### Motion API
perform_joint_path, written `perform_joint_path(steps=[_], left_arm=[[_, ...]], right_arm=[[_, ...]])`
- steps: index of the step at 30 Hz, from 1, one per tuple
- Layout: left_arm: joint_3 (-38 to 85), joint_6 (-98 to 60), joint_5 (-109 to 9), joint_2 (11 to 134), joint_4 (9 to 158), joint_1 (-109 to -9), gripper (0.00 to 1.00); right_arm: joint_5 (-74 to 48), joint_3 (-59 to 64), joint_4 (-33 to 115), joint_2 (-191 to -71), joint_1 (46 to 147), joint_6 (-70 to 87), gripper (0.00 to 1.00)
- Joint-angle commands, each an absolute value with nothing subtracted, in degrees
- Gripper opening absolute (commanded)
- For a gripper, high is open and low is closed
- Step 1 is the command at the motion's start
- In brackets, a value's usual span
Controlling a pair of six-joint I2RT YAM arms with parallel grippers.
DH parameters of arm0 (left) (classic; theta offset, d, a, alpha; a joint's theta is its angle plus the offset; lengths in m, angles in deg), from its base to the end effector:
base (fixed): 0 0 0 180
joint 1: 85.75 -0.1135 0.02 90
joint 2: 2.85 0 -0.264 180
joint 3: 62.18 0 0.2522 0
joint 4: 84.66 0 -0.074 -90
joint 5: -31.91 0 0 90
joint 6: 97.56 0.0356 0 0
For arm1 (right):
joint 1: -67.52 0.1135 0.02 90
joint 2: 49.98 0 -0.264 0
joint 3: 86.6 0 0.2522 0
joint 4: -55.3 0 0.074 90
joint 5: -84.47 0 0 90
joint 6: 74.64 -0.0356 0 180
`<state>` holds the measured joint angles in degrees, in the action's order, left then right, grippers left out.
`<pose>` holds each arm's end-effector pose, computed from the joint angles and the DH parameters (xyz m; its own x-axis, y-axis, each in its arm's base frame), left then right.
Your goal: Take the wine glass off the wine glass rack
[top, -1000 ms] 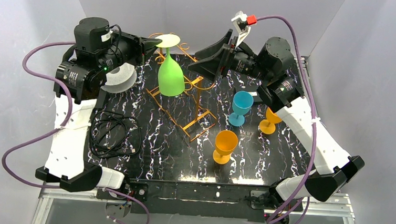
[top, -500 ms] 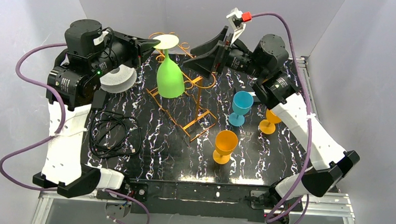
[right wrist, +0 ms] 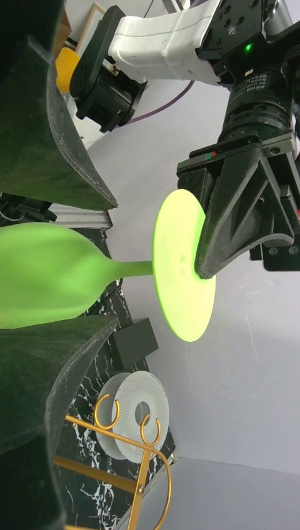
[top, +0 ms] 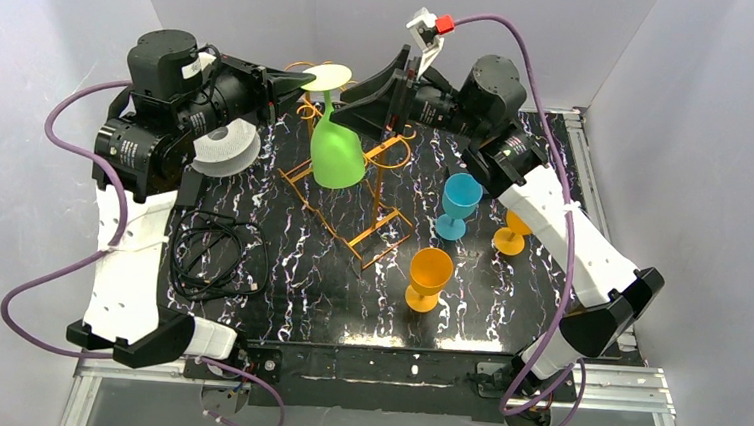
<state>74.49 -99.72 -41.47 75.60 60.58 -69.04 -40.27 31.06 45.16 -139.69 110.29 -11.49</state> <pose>0.1878 -0.0670 0.6296 -0.5408 -0.8374 -0.0792 0.3612 -0.1461 -0.9210 0.2356 0.2456 0.5273 -0.2316 0.2914 -0.9282 -0.9546 0.1157 0.2745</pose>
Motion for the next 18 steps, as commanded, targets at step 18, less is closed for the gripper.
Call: perform_joint_path(steps=[18], left_arm=[[75.3,-105.0,-32.1,76.9,67.9,-68.8,0.0]], right_arm=[[-39.7,37.8,47.6,-142.9,112.4,-11.4,0.46]])
